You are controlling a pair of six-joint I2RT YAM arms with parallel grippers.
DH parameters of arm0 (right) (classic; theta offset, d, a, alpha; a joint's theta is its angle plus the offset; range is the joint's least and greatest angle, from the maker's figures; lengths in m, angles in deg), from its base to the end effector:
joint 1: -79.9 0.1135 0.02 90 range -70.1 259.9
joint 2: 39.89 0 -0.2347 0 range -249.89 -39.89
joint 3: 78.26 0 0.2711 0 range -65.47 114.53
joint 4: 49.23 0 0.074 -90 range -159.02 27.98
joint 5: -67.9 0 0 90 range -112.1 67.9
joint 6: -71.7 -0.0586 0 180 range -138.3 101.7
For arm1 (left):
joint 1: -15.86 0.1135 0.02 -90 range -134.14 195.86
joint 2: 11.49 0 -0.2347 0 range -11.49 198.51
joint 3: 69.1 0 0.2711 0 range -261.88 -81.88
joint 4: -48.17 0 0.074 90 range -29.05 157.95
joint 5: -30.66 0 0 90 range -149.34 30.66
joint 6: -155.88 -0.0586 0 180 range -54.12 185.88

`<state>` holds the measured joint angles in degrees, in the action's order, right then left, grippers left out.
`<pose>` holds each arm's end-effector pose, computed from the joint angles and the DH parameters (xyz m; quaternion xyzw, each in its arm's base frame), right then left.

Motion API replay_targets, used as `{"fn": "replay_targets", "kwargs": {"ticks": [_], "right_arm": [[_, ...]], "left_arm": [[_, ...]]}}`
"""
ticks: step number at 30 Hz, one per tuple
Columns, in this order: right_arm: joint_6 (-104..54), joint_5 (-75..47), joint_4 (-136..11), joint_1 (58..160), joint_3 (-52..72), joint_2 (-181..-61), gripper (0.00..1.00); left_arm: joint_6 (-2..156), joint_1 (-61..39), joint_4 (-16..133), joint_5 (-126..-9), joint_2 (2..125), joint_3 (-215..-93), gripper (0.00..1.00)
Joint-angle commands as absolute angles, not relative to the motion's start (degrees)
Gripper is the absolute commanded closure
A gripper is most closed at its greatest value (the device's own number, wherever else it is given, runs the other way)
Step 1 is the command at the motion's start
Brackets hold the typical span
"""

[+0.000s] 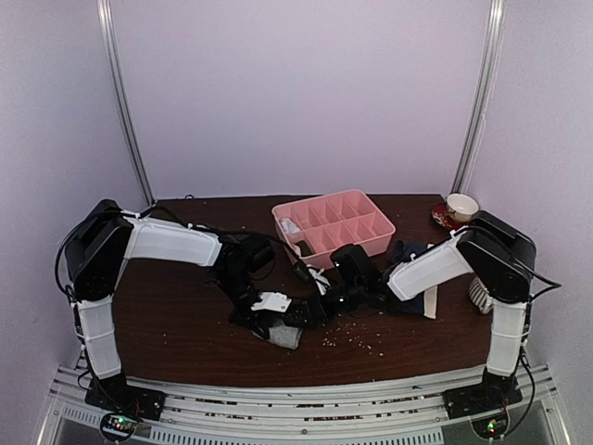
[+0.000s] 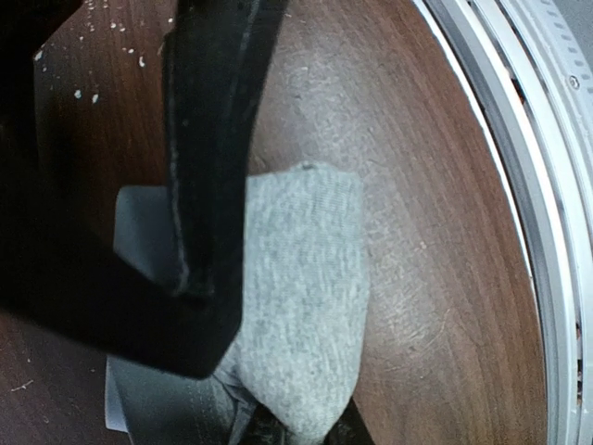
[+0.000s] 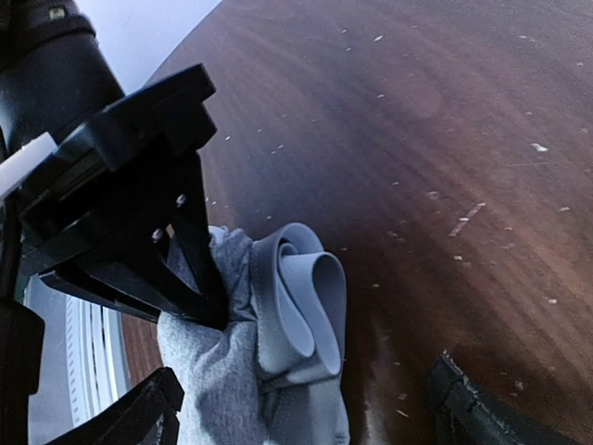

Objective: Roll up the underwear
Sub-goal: Pick up the underwear from the center of the board.

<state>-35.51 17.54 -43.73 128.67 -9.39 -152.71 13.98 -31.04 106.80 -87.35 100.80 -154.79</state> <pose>0.2352 0.3251 0.0676 -0.3723 0.7751 0.4788 0.1769 0.2272 -0.2830 0.0840 0.7426 0.6232 -0.2398 0.0509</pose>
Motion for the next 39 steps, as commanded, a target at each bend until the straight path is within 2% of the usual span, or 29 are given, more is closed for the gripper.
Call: {"fn": "replay_targets", "kwargs": {"ticks": [1, 16, 25, 31, 39], "right_arm": [[-37.01, 20.13, -44.6, 130.81, -8.09, -154.38, 0.07], [-37.71, 26.49, -43.12, 132.58, -9.58, -155.44, 0.18], [-37.24, 32.04, -41.82, 132.62, -11.17, -155.56, 0.19], [-35.84, 33.82, -42.35, 132.68, -10.63, -156.63, 0.19], [-33.15, 35.22, -45.44, 133.75, -9.13, -157.61, 0.34]], "left_arm": [[15.9, -31.96, 109.2, -81.43, 103.77, -152.49, 0.97], [18.07, -31.99, 106.23, -79.02, 104.2, -153.34, 1.0], [17.74, -32.6, 103.24, -72.93, 104.88, -152.37, 1.0], [17.62, -32.8, 104.47, -74.35, 106.13, -154.03, 1.0], [19.51, -32.75, 107.27, -76.07, 107.46, -157.97, 1.0]]}}
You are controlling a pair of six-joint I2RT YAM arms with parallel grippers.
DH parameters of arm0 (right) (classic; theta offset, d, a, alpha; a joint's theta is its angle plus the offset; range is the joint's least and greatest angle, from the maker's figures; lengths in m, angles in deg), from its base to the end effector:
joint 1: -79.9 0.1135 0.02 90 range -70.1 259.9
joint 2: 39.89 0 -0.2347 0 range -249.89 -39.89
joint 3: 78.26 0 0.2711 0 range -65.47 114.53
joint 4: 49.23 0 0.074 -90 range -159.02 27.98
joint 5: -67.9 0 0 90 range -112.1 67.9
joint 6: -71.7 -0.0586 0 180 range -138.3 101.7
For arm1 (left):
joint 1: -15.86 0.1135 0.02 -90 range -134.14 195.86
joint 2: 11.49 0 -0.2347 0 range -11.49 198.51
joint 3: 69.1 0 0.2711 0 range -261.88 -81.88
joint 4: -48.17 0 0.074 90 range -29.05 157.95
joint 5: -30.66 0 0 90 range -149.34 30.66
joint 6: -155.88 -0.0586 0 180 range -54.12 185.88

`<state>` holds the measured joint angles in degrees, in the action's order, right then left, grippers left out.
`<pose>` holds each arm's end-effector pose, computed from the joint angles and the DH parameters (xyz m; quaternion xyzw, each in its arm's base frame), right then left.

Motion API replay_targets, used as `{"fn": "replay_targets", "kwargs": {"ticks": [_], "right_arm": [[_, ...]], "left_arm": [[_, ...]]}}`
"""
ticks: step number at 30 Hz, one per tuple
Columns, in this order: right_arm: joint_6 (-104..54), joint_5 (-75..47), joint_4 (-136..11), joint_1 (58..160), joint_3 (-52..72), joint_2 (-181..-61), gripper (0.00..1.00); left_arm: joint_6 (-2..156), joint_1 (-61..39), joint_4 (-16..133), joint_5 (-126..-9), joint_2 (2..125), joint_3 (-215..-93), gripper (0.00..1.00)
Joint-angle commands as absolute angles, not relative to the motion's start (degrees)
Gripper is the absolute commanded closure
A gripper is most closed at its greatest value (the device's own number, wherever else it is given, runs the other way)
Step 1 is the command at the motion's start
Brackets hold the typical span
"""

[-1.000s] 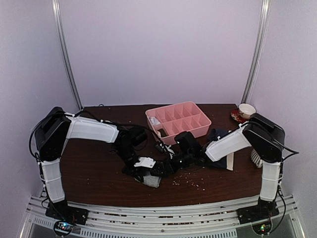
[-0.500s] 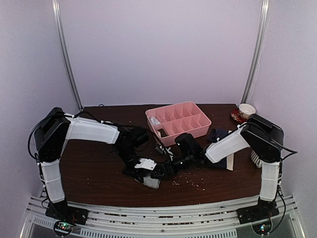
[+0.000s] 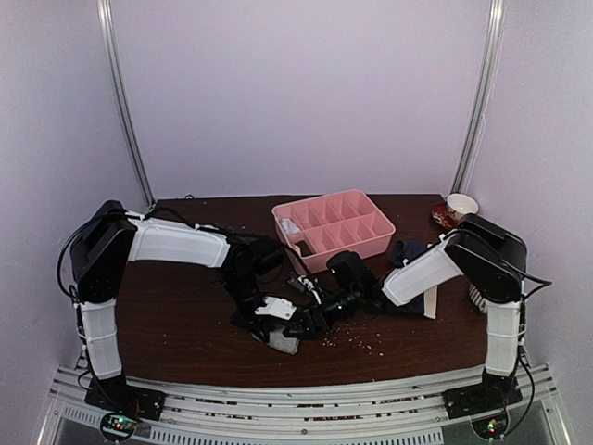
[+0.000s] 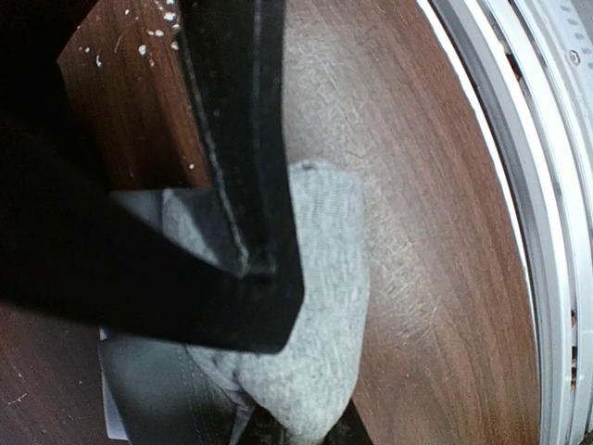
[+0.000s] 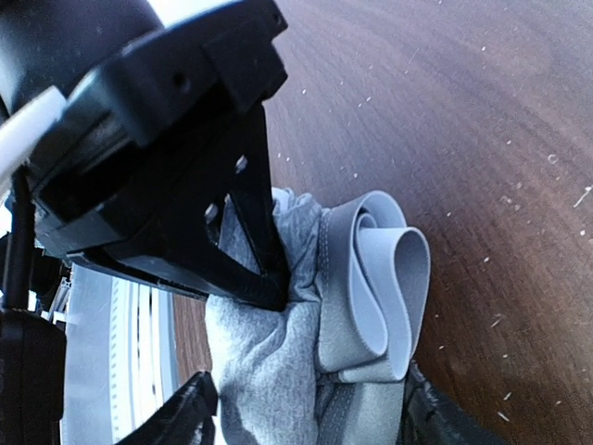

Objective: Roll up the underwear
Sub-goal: Pick up the underwear from the center of the board, then place the underwear in the storage box.

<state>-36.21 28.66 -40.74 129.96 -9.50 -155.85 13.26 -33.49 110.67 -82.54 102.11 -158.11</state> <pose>0.2179 0.3309 0.0561 -0.4038 0.7313 0.5390 0.1082 0.2215 -0.2935 0.0881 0.7641 0.6125 -0.2002 0.0306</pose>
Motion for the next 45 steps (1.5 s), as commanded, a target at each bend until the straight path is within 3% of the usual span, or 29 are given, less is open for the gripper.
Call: {"fn": "replay_targets", "kwargs": {"ticks": [1, 12, 20, 27, 29, 37, 45], "right_arm": [[-32.86, 35.13, -46.03, 133.89, -8.88, -157.81, 0.36], [-31.09, 35.2, -49.55, 134.62, -6.36, -159.09, 0.7], [-28.57, 31.85, -54.44, 133.89, -5.35, -157.46, 0.98], [-27.76, 27.73, -56.53, 133.24, -5.43, -153.99, 1.0], [-27.38, 26.61, -57.27, 133.16, -5.1, -152.95, 1.0], [-28.06, 22.17, -58.42, 131.62, -4.37, -148.7, 1.0], [-25.75, 9.51, -69.19, 130.66, 5.57, -144.83, 1.0]], "left_arm": [[19.55, -32.75, 107.34, -76.12, 107.5, -157.99, 1.0], [20.34, -32.66, 107.36, -75.62, 107.85, -158.96, 0.97], [20.44, -32.1, 107.37, -75.92, 101.7, -159.01, 0.53], [20.11, -29.19, 107.05, -77.68, 90.7, -157.2, 0.18], [19.82, -27.94, 106.42, -78.76, 87.75, -155.99, 0.03], [21.44, -20.68, 100.62, -81.83, 77.15, -149.25, 0.02], [27.56, -10.69, 81.97, -81.82, 65.02, -136.03, 0.02]]}}
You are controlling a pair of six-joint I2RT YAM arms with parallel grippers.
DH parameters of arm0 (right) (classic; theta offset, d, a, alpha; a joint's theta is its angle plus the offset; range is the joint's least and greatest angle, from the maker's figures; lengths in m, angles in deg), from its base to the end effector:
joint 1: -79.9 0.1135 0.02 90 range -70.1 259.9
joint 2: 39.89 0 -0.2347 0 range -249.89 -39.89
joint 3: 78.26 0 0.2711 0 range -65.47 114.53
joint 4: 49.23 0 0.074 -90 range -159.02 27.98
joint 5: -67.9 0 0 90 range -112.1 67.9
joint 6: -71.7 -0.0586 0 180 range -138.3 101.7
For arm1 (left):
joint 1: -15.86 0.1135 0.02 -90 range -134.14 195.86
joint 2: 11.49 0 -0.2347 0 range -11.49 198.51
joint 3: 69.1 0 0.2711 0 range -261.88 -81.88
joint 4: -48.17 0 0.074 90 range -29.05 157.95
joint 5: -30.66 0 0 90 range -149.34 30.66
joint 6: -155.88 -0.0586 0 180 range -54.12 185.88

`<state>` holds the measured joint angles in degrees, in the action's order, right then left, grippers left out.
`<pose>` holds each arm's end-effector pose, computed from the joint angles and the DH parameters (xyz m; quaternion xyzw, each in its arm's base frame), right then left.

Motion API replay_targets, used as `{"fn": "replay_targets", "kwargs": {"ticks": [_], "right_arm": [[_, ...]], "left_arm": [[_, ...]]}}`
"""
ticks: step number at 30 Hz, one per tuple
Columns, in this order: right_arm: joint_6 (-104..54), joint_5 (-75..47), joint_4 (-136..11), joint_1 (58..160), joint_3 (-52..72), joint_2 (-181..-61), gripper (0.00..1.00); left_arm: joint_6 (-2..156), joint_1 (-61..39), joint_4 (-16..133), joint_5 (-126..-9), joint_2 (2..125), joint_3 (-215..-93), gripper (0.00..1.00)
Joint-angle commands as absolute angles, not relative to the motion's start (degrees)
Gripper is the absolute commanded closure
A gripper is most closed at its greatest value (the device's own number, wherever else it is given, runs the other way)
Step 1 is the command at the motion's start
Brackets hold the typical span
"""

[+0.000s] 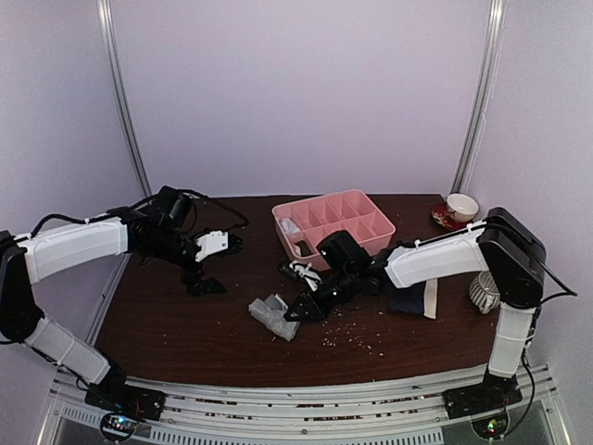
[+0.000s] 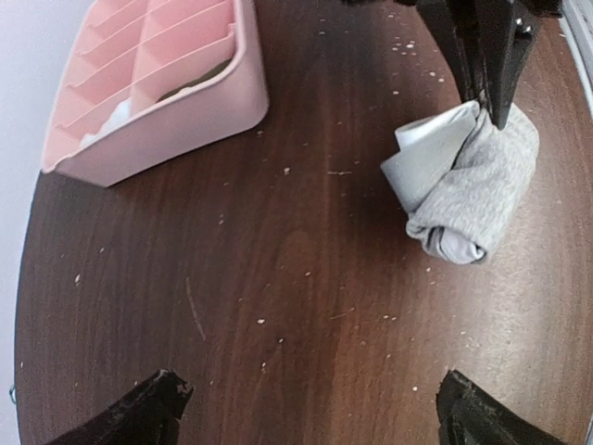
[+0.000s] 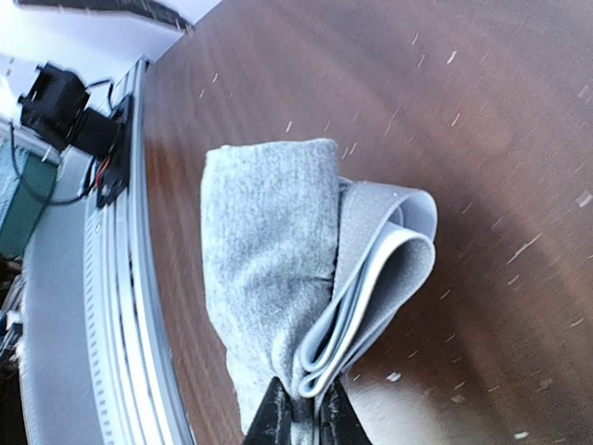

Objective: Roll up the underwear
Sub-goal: Place the underwear in the storage box.

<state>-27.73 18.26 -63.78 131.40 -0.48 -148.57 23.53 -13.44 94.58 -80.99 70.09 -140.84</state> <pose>0.2262 0.3453 0.1121 -0.4338 0.7638 0.4555 0.1448 0.2721 -0.1775 0.1925 0.5943 0.7302 -0.1462 0.3037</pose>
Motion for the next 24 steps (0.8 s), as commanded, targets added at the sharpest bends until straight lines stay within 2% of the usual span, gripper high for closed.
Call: {"fn": "replay_targets", "kwargs": {"ticks": [1, 10, 16, 24], "right_arm": [[-25.61, 7.84, -70.64, 130.32, 7.94, -144.44, 1.0], [-29.08, -5.03, -80.0, 124.46, 26.18, -146.86, 1.0], [-30.29, -16.16, -88.14, 120.75, 43.92, -157.29, 1.0], [-30.41, -27.43, -89.52, 118.74, 58.8, -168.59, 1.0]], "left_arm": [[28.13, -10.2, 80.13, -81.73, 64.16, -134.66, 0.02], [30.64, -9.23, 76.12, -79.99, 62.25, -131.71, 0.02], [31.03, -9.15, 74.85, -79.29, 61.5, -130.26, 0.02], [31.24, -9.15, 74.19, -79.05, 60.81, -129.5, 0.02]]}}
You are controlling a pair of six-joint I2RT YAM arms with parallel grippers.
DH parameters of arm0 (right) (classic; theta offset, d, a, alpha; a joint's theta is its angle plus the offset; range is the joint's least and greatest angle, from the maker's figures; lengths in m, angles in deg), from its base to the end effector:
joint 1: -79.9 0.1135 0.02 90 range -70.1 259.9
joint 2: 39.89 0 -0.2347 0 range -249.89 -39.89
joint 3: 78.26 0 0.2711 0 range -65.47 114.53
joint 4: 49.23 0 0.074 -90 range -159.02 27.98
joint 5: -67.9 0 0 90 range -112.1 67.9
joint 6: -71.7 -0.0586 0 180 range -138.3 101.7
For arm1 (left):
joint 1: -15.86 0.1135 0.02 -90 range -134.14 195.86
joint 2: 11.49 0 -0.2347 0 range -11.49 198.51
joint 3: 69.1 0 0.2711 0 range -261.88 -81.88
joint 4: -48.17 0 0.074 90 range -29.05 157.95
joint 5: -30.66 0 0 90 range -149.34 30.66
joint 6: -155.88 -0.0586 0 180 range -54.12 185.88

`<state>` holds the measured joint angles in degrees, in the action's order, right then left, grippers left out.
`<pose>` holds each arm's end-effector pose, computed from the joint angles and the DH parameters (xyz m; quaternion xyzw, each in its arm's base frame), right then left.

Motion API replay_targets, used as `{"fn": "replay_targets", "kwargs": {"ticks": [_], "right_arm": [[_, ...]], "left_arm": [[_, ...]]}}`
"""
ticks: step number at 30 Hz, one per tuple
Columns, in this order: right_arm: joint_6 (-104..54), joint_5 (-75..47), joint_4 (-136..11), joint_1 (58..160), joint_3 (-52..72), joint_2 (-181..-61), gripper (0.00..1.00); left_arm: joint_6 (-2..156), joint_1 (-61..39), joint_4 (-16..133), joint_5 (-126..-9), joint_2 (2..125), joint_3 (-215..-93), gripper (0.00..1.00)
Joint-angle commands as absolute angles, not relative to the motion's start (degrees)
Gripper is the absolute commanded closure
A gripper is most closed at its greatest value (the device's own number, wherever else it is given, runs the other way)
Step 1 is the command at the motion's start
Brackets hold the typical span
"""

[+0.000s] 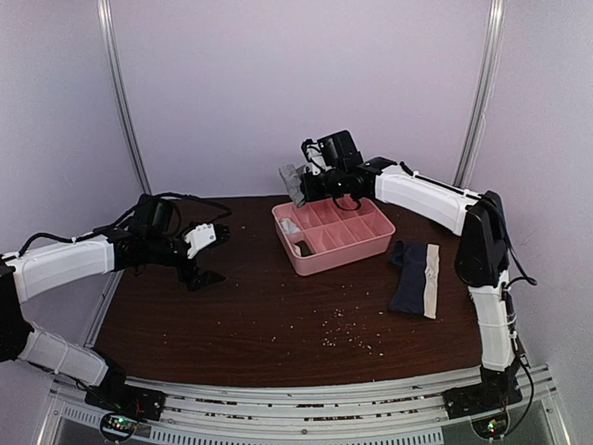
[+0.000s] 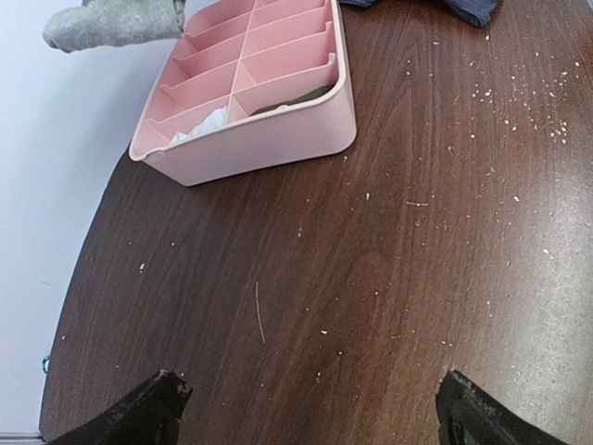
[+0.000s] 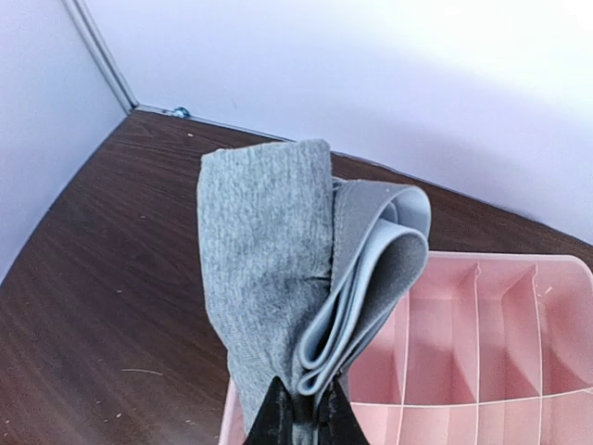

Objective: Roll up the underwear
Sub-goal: Place the underwear in the storage box.

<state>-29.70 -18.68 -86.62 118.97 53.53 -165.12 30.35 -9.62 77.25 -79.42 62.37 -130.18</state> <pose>0.4159 0.3421 0.2683 -0.2222 0.8405 0.2339 0.4353 0.2759 -0.1538 0.1929 0.5176 0.7385 -0.1234 0.4140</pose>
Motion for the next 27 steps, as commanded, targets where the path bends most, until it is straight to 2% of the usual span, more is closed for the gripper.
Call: {"fn": "replay_targets", "kwargs": {"ticks": [1, 6, 13, 27], "right_arm": [[-30.72, -26.51, -89.93, 118.33, 60.32, -169.94, 1.0], [-33.24, -24.45, -89.4, 117.0, 62.84, -174.11, 1.0], [-37.99, -31.2, -86.57, 116.99, 62.15, -177.38, 1.0], [-39.33, -35.25, -97.37, 116.4, 66.63, -183.11, 1.0]], "left_arm": [[31.25, -9.12, 74.08, -78.99, 60.71, -129.45, 0.02], [31.25, -9.11, 73.62, -78.94, 60.94, -129.0, 0.02], [31.2, -9.18, 73.44, -79.23, 61.51, -128.97, 0.02], [31.06, -9.19, 73.28, -79.18, 62.41, -128.83, 0.02]]}}
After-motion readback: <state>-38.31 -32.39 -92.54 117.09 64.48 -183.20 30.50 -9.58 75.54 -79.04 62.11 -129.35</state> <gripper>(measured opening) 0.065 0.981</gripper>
